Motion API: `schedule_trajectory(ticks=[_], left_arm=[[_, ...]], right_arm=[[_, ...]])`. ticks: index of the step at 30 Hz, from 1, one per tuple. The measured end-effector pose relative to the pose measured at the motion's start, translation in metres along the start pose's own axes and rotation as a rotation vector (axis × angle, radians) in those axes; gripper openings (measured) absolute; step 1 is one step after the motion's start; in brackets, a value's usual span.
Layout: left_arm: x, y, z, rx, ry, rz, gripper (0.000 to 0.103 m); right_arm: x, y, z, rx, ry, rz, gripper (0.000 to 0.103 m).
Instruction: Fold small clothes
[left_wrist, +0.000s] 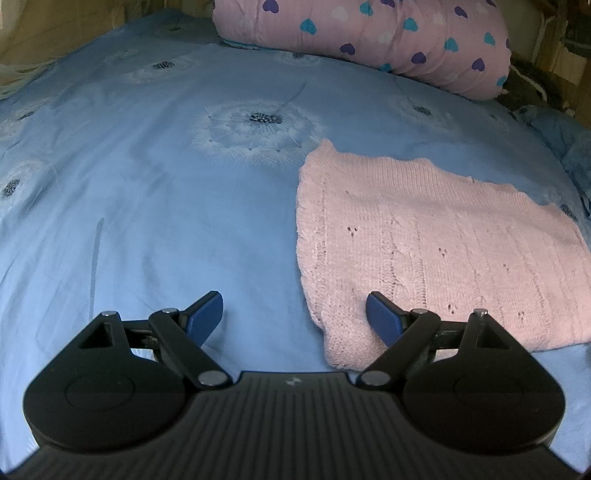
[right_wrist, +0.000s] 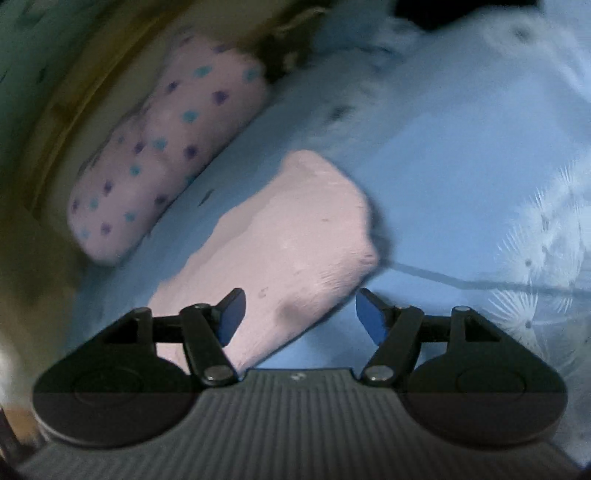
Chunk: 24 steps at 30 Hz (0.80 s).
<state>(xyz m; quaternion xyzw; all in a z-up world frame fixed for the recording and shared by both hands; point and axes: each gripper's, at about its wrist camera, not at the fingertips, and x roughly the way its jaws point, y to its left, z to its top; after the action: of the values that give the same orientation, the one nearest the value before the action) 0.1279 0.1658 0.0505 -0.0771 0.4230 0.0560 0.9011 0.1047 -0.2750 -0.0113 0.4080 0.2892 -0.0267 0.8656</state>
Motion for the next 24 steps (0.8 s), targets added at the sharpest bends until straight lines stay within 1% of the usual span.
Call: schedule_trajectory(ticks=[2, 3, 8, 14, 19, 24], left_arm=[[0.001, 0.0, 0.0, -0.001, 0.003, 0.0, 0.088], [0.001, 0.0, 0.0, -0.001, 0.005, 0.001, 0.088], [0.003, -0.002, 0.002, -0.001, 0.012, 0.001, 0.088], [0.007, -0.003, 0.002, 0.001, 0.022, 0.003, 0.088], [0.009, -0.003, 0.003, -0.011, 0.029, -0.004, 0.088], [0.009, -0.005, 0.003, -0.007, 0.027, 0.0, 0.088]], right_arm=[[0.006, -0.006, 0.0, 0.059, -0.016, 0.031, 0.069], [0.007, -0.006, -0.001, 0.066, -0.027, 0.038, 0.069], [0.022, 0.003, 0.0, 0.026, -0.062, 0.033, 0.072], [0.041, 0.009, 0.006, 0.009, -0.104, 0.038, 0.072], [0.05, 0.009, 0.01, 0.03, -0.142, 0.047, 0.072], [0.057, 0.009, 0.014, 0.062, -0.159, 0.054, 0.072]])
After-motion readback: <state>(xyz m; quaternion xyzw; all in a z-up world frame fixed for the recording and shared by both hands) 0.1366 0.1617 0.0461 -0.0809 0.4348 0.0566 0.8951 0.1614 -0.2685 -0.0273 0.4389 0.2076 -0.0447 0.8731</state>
